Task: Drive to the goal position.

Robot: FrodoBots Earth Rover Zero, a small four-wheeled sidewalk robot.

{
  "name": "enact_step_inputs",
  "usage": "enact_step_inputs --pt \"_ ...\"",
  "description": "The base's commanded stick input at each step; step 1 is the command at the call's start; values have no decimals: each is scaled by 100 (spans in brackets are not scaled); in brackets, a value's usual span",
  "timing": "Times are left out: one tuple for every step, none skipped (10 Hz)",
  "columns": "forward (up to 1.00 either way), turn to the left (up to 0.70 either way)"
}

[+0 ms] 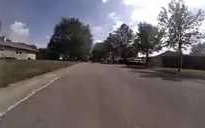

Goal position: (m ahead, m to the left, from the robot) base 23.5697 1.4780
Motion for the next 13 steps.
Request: enact_step_inputs --pt "100 37" --pt "100 40" --pt "100 24" --pt "100 7" --pt "100 0" --pt "100 0" --pt "100 0" --pt "100 0" --pt "100 0" --pt "100 0" --pt "100 0" --pt "100 0" --pt "100 0"
